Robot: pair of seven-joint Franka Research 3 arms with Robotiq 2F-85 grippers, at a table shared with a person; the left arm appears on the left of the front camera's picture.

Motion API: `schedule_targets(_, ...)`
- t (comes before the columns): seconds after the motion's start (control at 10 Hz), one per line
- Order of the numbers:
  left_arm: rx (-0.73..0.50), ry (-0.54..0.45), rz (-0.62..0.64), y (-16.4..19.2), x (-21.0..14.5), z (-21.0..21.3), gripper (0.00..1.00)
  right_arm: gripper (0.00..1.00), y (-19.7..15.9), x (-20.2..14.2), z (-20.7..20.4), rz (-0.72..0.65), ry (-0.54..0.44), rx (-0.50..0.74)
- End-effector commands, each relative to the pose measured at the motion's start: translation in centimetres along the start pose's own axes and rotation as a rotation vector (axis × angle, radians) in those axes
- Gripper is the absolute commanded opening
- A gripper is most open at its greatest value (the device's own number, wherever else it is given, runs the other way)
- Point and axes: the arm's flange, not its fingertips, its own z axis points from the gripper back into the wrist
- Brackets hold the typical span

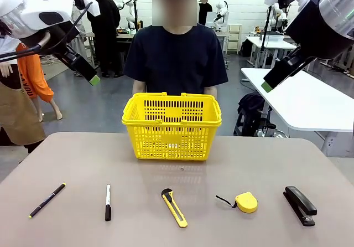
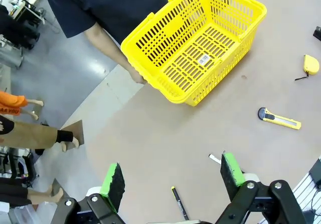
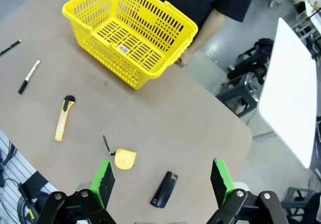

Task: Place the items the person wants into the basket.
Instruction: Pick up the item the person points to and place it in the Market Basket.

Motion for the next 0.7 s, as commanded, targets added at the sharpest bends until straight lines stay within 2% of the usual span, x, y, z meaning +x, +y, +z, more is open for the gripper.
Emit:
schedule_targets(0.0, 0.0, 0.0, 0.001, 0.0, 0.0, 0.0, 1.0, 1.0, 0.0, 0.0, 0.0, 0.0, -0.001, 0.0)
schedule_targets(0.1, -0.446, -0.078, 0.135, 4.4, -1.4, 2.0, 1.0, 1.0, -3.3, -3.2, 1.1, 0.076, -0.073, 0.272)
schedule_targets(0.2, -0.64, -0.175, 0.164, 8.1, -3.4, 3.6, 1.0, 1.0, -6.4, -5.7, 2.0, 0.005, -0.183, 0.391)
schedule_targets(0.3, -0.677, -0.152, 0.177, 10.8, -5.4, 4.5, 1.0, 1.0, -9.2, -8.2, 2.4, -0.063, -0.252, 0.494)
schedule_targets(0.5, -0.784, -0.14, 0.23, 16.0, -9.4, 4.7, 1.0, 1.0, -14.8, -12.5, 1.5, -0.155, -0.299, 0.712)
schedule_targets(0.6, -0.81, -0.174, 0.232, 18.3, -11.2, 4.7, 1.0, 1.0, -17.1, -14.4, 0.3, -0.22, -0.342, 0.735)
